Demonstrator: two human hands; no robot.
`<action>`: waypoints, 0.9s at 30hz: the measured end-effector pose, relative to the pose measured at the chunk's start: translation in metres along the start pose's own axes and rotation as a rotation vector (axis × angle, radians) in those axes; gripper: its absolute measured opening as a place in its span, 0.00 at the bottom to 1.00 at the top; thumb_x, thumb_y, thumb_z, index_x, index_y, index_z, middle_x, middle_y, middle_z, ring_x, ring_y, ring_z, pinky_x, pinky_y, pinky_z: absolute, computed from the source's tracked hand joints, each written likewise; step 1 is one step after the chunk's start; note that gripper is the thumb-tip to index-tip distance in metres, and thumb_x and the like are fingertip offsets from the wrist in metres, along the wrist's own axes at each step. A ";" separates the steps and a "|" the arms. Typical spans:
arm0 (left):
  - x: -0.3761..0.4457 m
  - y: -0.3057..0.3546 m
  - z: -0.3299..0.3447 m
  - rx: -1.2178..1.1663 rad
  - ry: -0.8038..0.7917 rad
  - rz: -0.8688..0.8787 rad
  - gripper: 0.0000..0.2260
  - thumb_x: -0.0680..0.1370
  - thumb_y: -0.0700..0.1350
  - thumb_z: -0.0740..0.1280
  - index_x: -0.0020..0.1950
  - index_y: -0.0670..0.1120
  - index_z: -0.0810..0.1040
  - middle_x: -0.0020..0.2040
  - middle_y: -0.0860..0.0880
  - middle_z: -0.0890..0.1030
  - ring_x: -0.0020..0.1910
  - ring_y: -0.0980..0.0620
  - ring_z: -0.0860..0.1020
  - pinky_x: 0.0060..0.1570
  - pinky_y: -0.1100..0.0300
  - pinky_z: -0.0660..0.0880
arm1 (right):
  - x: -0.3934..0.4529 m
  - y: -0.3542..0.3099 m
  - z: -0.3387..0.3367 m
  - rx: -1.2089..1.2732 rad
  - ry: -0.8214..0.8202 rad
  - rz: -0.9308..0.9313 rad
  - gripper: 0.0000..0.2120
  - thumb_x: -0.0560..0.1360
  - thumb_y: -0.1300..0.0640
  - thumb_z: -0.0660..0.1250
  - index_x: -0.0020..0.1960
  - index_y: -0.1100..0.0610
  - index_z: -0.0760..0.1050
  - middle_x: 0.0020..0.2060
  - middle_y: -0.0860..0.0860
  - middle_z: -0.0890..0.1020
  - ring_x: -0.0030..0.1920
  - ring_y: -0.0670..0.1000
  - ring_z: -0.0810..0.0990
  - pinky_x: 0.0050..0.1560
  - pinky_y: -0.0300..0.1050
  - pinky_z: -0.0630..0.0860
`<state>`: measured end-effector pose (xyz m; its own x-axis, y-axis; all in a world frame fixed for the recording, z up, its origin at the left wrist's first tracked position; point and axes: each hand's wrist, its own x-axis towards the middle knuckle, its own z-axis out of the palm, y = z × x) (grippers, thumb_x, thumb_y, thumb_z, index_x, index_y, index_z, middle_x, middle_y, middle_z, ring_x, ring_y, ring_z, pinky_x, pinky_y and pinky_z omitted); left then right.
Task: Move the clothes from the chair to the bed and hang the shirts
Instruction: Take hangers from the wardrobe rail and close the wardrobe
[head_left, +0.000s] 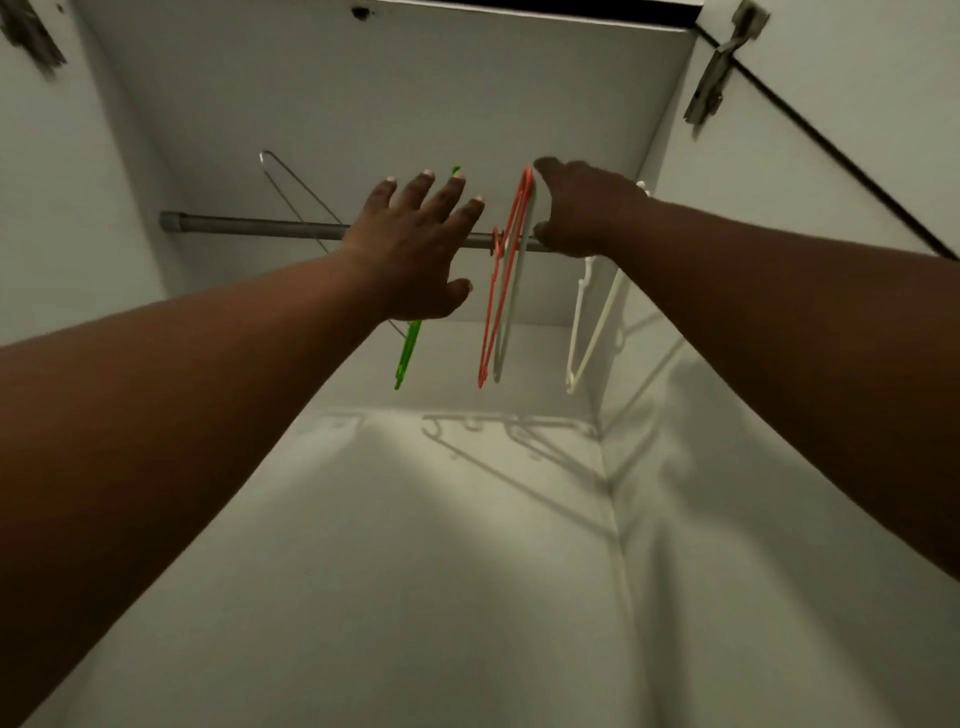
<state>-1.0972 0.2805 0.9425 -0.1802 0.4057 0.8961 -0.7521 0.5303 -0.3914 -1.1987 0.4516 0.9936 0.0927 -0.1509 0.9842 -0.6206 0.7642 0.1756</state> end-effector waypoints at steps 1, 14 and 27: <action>0.004 -0.002 0.000 0.018 -0.003 -0.009 0.38 0.78 0.62 0.59 0.80 0.49 0.43 0.80 0.44 0.45 0.79 0.40 0.47 0.74 0.40 0.52 | 0.011 -0.005 -0.001 0.045 0.017 0.003 0.38 0.76 0.53 0.68 0.79 0.54 0.51 0.73 0.60 0.65 0.70 0.63 0.68 0.66 0.57 0.70; 0.014 -0.025 0.002 -0.115 -0.080 -0.141 0.41 0.77 0.56 0.67 0.80 0.49 0.44 0.80 0.44 0.41 0.77 0.36 0.48 0.71 0.38 0.61 | 0.046 -0.040 0.013 -0.263 0.043 -0.003 0.20 0.76 0.56 0.67 0.66 0.61 0.70 0.60 0.61 0.74 0.60 0.63 0.74 0.57 0.57 0.70; 0.042 -0.002 0.012 -0.555 0.011 -0.302 0.42 0.79 0.45 0.67 0.80 0.50 0.38 0.80 0.42 0.44 0.76 0.36 0.55 0.72 0.42 0.59 | 0.022 0.003 0.028 -0.238 -0.094 0.111 0.08 0.74 0.65 0.68 0.53 0.65 0.79 0.41 0.59 0.77 0.43 0.59 0.76 0.46 0.50 0.74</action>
<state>-1.1113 0.2876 0.9838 -0.0025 0.1841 0.9829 -0.3272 0.9286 -0.1748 -1.2203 0.4325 1.0153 -0.0453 -0.1076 0.9932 -0.4215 0.9034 0.0787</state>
